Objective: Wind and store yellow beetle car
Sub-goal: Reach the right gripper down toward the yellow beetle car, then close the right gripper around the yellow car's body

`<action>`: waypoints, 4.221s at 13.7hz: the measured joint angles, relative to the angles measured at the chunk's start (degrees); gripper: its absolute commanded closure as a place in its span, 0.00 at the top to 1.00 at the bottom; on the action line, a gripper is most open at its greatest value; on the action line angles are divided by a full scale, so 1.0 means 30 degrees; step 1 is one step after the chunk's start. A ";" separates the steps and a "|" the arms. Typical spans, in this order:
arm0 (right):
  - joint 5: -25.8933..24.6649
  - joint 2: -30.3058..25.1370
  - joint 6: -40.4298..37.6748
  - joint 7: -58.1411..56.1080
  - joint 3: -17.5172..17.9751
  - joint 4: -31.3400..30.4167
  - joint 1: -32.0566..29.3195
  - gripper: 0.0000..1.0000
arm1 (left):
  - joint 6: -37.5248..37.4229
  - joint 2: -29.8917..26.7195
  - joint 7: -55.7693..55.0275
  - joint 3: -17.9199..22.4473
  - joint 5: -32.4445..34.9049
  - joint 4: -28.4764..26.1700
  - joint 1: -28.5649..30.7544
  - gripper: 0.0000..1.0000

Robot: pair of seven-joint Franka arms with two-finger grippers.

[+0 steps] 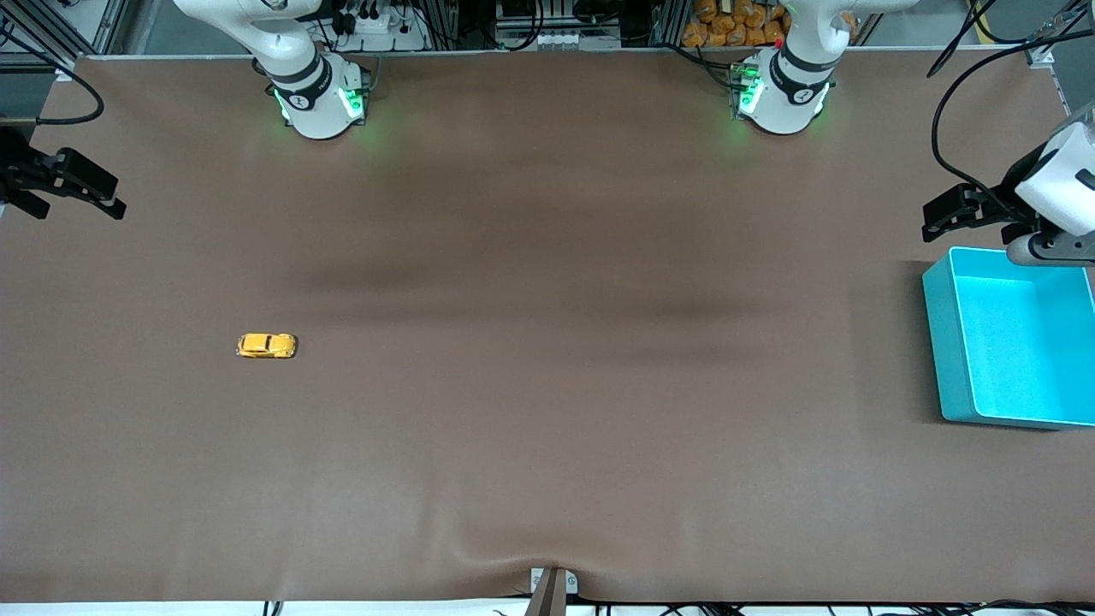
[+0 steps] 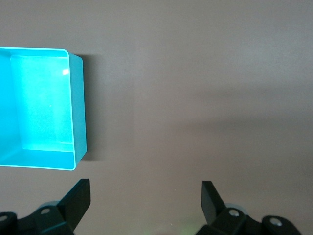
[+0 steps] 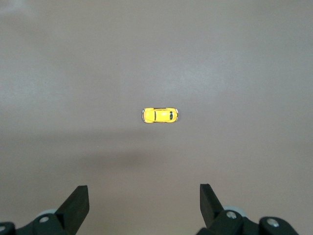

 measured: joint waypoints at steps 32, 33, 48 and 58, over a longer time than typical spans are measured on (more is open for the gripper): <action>0.0430 0.5839 0.6676 -1.0980 -0.0142 -0.4255 0.0092 0.83 | 0.0004 0.0253 0.0024 -0.0131 0.0000 0.0397 0.0411 1.00; 0.0430 0.6082 0.7082 -1.2475 -0.0137 -0.4253 0.0094 0.83 | 0.0004 0.0253 0.0024 -0.0167 0.0000 0.0395 0.0406 1.00; -0.0444 0.8301 1.6288 -2.5648 -0.0216 -0.7793 0.0095 0.80 | -0.0005 0.0256 -0.0052 -0.0180 0.0000 0.0248 0.0428 1.00; -0.0438 0.9234 1.6702 -2.8503 -0.0281 -0.8220 -0.0251 0.71 | -0.0005 0.0258 -0.0053 -0.0177 0.0000 0.0199 0.0433 1.00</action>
